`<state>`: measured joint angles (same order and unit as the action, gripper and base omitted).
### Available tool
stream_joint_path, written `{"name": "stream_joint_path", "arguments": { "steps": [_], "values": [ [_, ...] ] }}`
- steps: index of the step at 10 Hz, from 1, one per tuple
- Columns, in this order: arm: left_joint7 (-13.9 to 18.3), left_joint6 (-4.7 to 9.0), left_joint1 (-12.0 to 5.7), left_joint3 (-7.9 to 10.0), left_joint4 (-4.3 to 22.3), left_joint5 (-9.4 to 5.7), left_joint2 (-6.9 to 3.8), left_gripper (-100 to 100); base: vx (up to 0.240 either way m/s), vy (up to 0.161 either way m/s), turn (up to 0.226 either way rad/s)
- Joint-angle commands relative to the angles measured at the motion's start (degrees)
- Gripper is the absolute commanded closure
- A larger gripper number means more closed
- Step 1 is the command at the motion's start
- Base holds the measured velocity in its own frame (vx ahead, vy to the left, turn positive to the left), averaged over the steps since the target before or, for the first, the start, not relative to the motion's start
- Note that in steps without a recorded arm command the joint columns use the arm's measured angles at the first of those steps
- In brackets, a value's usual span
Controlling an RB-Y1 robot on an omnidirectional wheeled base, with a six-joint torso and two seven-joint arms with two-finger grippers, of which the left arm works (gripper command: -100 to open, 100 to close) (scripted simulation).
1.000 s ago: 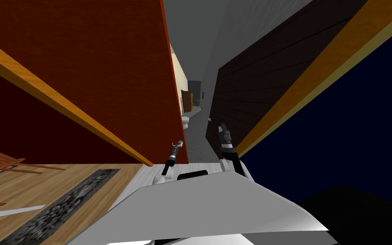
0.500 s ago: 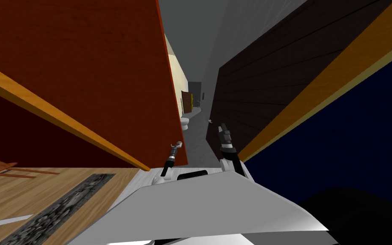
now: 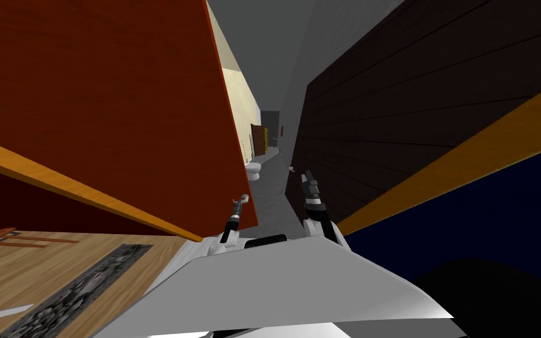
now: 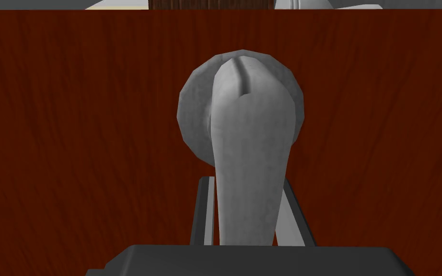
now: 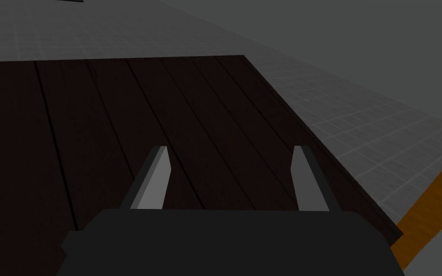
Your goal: Push the door open
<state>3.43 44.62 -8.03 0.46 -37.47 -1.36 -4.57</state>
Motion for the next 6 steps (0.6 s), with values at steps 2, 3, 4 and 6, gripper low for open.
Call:
{"name": "stream_joint_path", "arguments": {
  "steps": [2, 3, 4, 6],
  "values": [
    [-0.7, 0.84, -0.43, 2.51, 1.0, -1.3, -0.94, 100, 0.16, -0.092, 0.052],
    [-1.1, 0.83, -0.39, 3.28, 1.1, -1.71, -1.01, 100, 0.193, -0.135, 0.079],
    [-1.4, 0.83, -0.35, 4.05, 1.1, -2.11, -1.08, 100, 0.227, -0.124, 0.103],
    [-1.7, 0.82, -0.31, 4.82, 1.2, -2.52, -1.14, 100, 0.175, -0.069, 0.052]
  ]
}}
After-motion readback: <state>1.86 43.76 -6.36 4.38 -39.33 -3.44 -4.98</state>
